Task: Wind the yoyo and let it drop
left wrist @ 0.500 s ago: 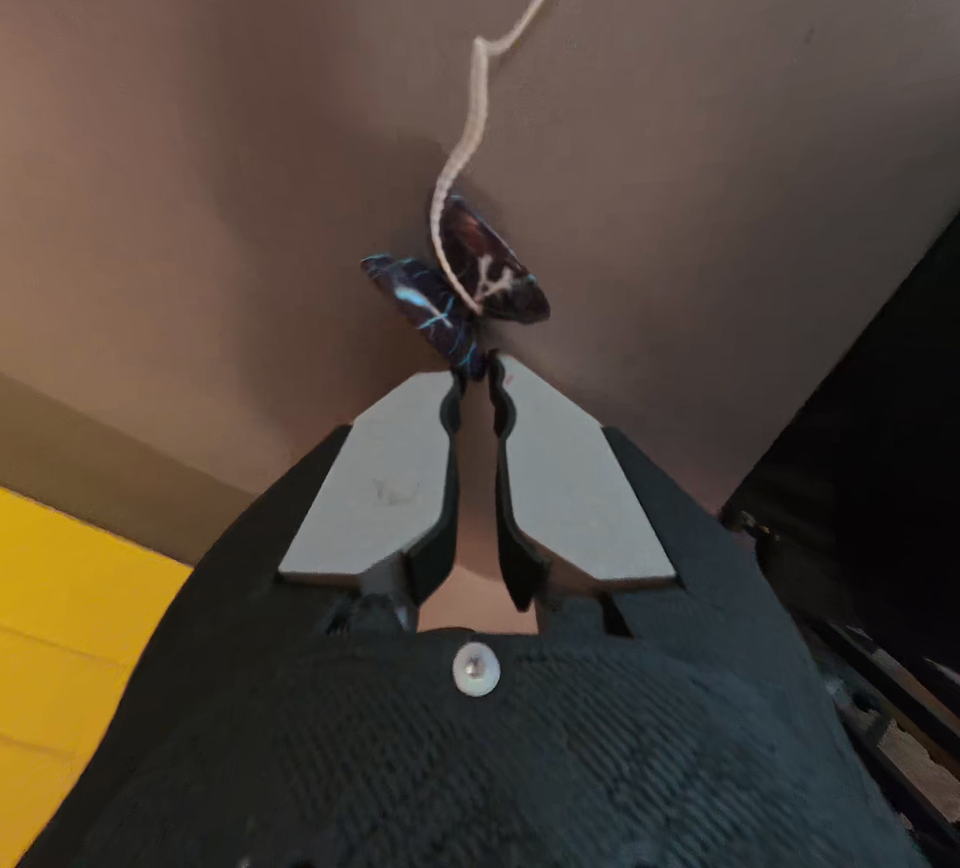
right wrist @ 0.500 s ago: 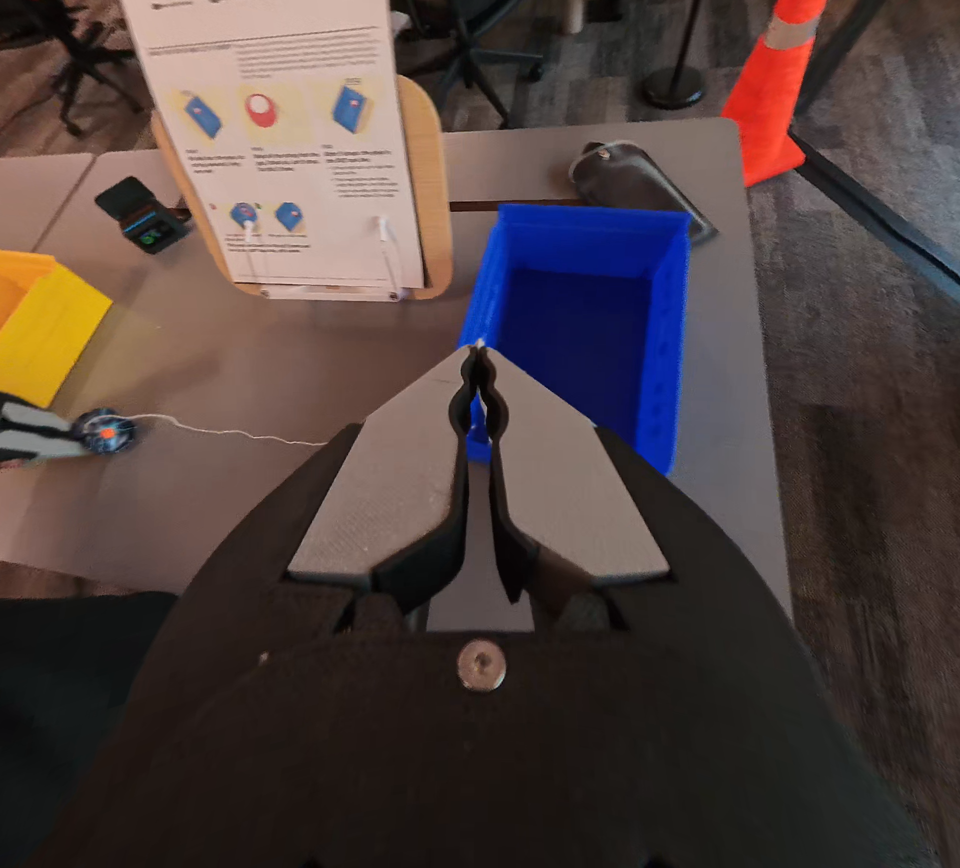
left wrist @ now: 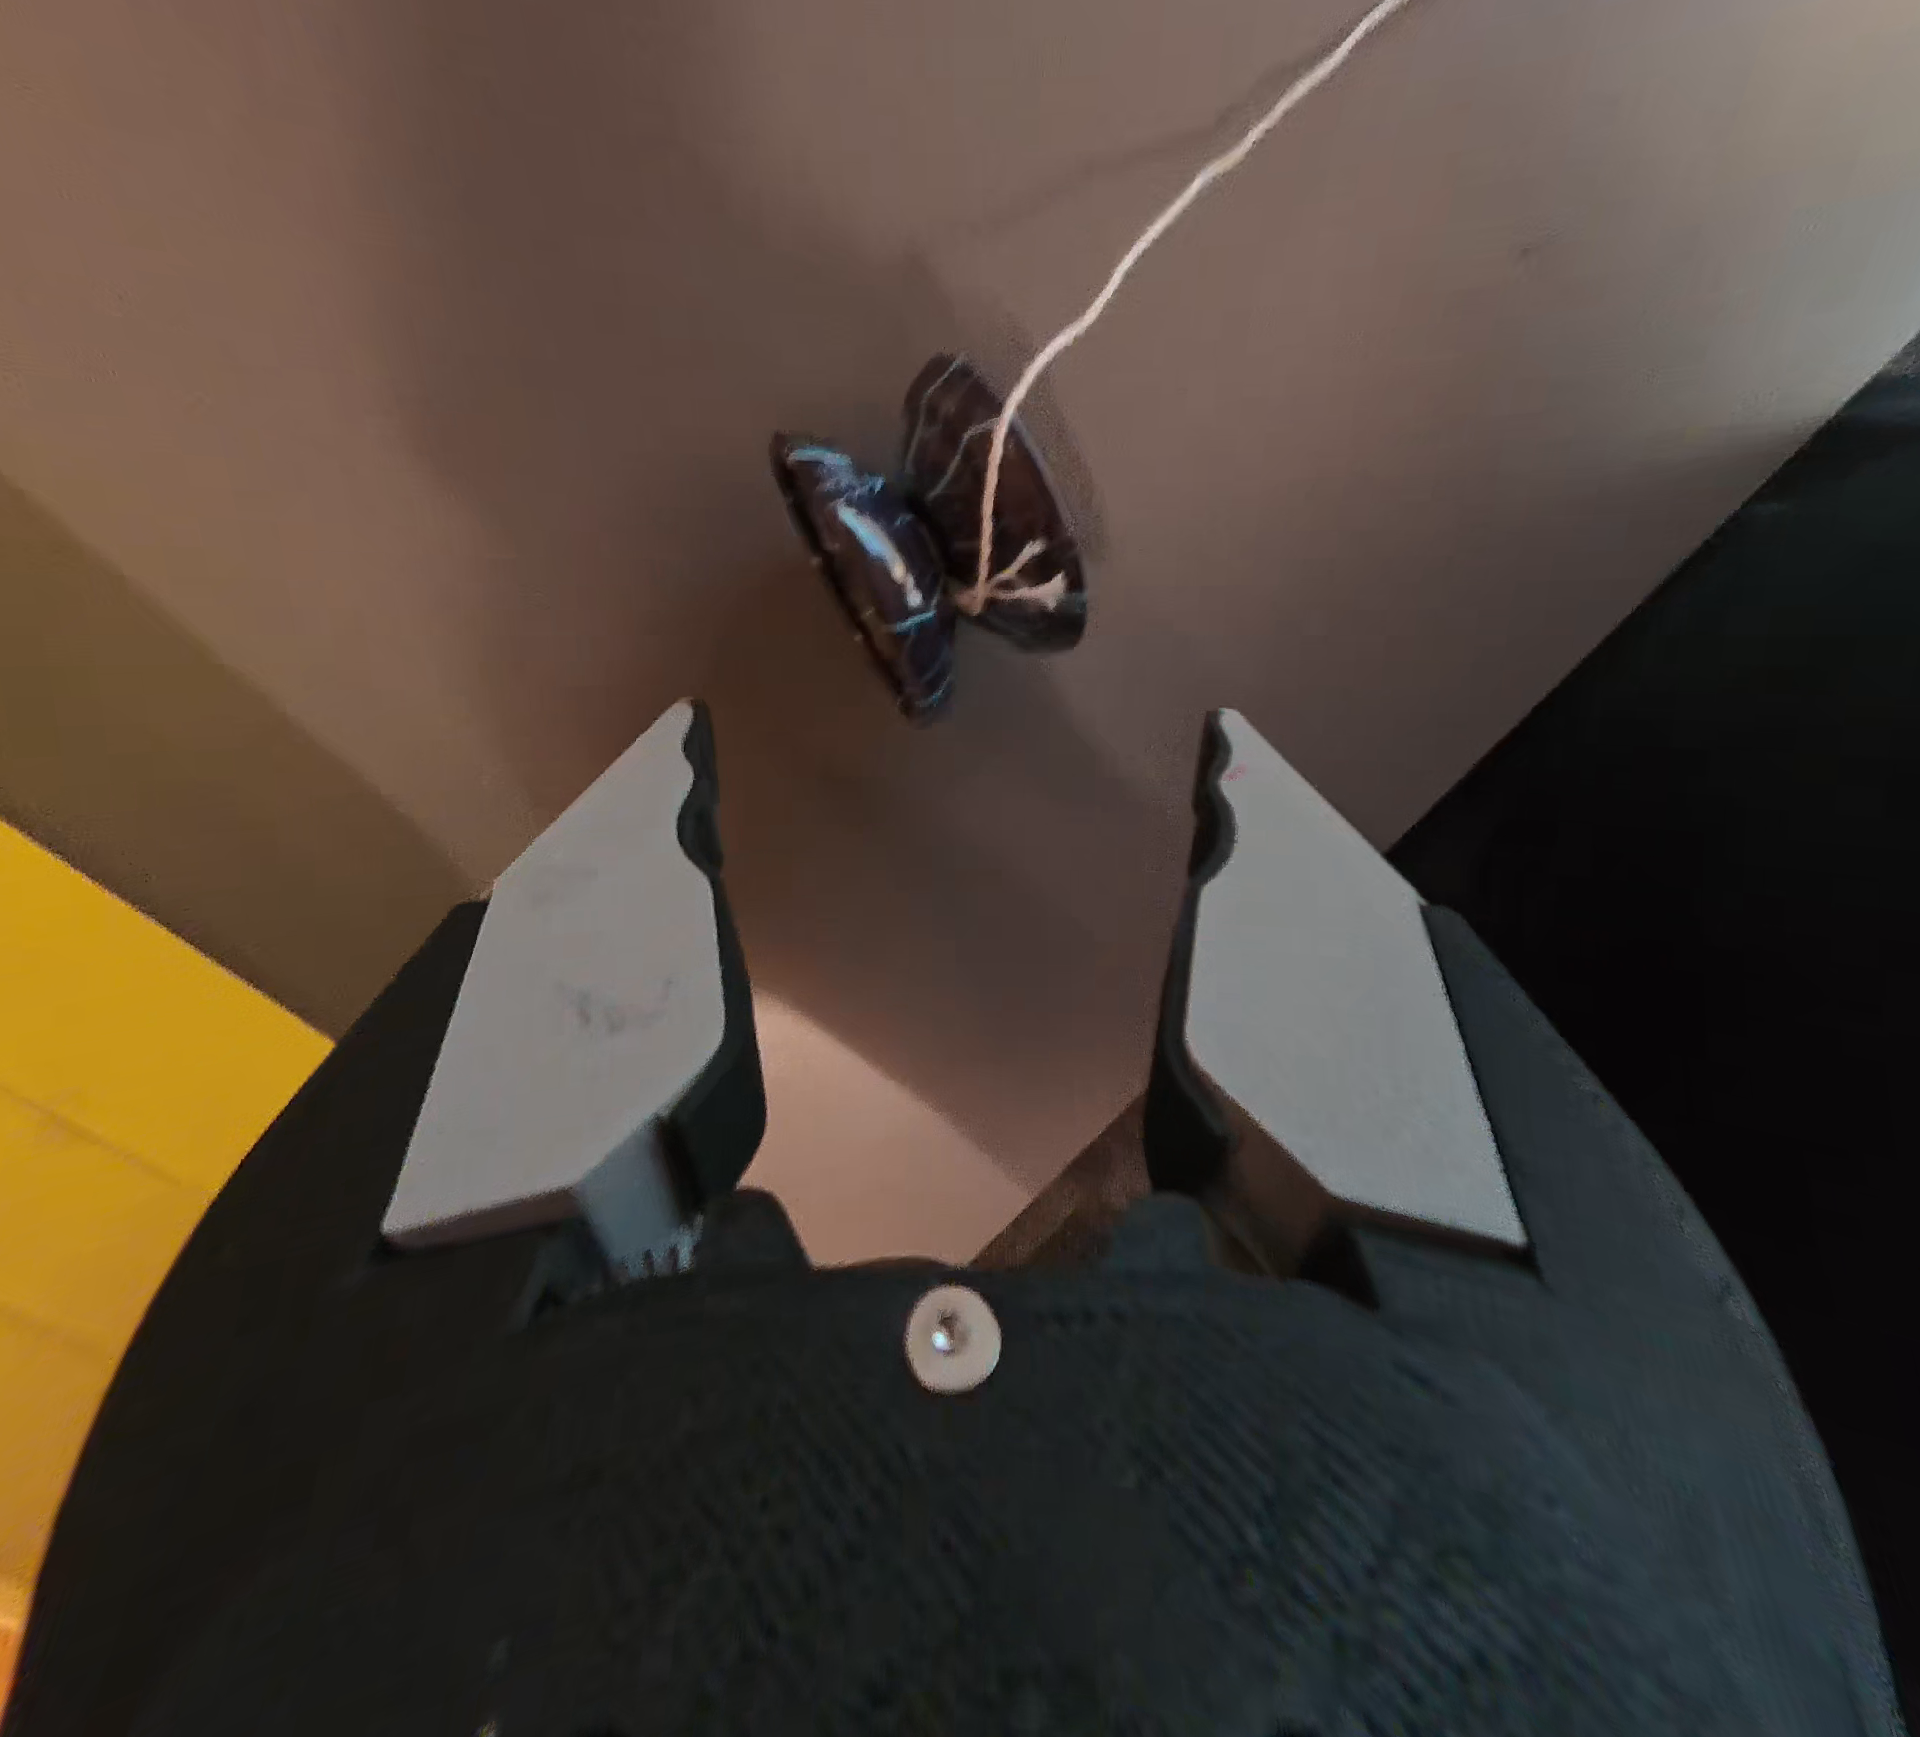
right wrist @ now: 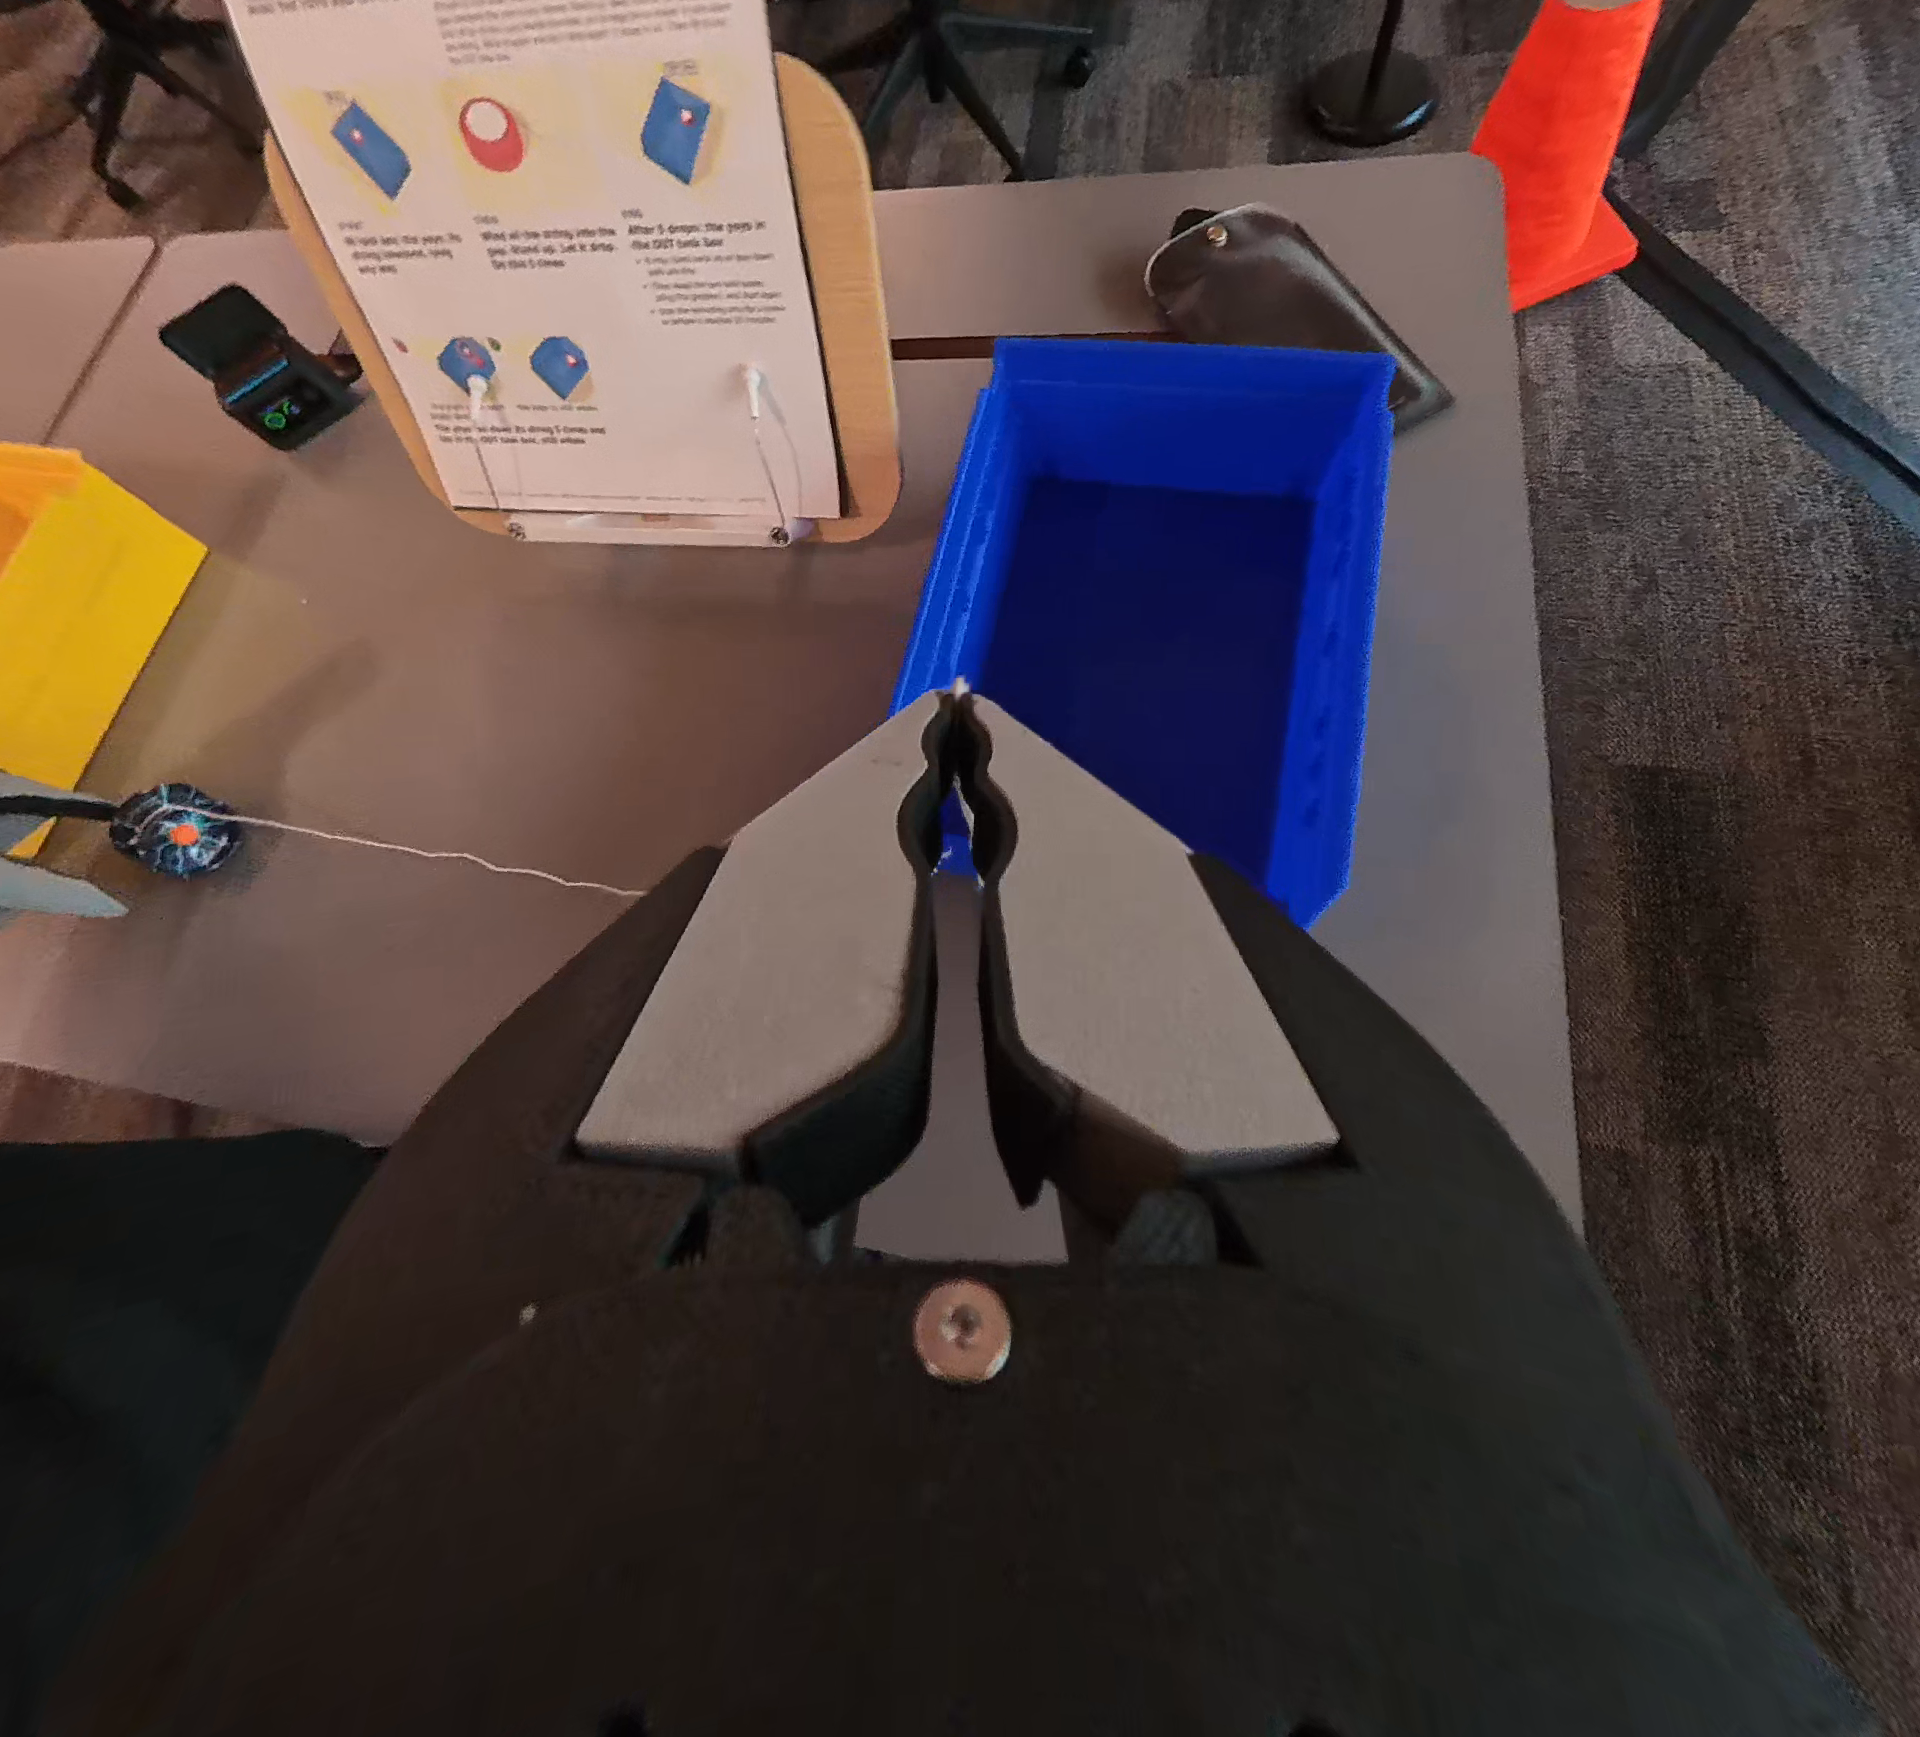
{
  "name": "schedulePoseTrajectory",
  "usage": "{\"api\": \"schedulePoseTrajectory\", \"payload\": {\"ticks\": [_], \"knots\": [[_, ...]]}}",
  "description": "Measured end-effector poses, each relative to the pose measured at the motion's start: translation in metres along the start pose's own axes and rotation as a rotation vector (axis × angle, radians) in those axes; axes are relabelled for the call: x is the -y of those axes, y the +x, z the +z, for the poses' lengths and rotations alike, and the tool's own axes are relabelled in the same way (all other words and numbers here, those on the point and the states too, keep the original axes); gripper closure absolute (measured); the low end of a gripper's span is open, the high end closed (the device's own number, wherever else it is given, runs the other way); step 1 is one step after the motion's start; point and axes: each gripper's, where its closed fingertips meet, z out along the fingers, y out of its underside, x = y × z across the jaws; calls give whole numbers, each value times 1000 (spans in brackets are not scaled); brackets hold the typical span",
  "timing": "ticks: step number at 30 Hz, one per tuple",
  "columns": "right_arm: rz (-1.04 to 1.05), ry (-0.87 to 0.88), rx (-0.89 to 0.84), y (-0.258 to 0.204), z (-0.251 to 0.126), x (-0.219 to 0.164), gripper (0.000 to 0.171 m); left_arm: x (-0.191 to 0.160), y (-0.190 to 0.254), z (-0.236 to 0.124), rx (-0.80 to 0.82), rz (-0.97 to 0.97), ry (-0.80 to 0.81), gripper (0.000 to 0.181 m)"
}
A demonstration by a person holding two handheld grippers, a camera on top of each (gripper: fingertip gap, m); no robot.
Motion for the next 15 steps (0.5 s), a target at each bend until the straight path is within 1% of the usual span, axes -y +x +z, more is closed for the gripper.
{"api": "schedulePoseTrajectory", "payload": {"ticks": [2, 4, 5, 7, 8, 9, 12, 15], "knots": [[-9, -7, 15, -9, 5, -1, 171, 12, 2, 2, 7, -10, 38, 91], [-15, -18, 22, -14, 9, -2, 171, 18, 8, 11, -8, -1, 26, 91], [-17, -22, 25, -16, 11, -2, 171, 19, 9, 16, -7, 15, 7, 96], [-25, -25, 22, -18, 12, -1, 171, 17, 10, 24, 2, 84, -16, 129], [-28, -23, 21, -19, 11, 1, 171, 17, 11, 25, 9, 124, -12, 141], [-29, -18, 23, -20, 11, 3, 171, 16, 11, 26, 17, 150, -7, 147], [-23, -20, 46, -26, 12, 2, 171, 11, 17, 26, 0, 205, -1, 147], [7, -48, 172, -56, 29, -10, 171, 10, 27, 22, -38, 238, 40, 147]]}}
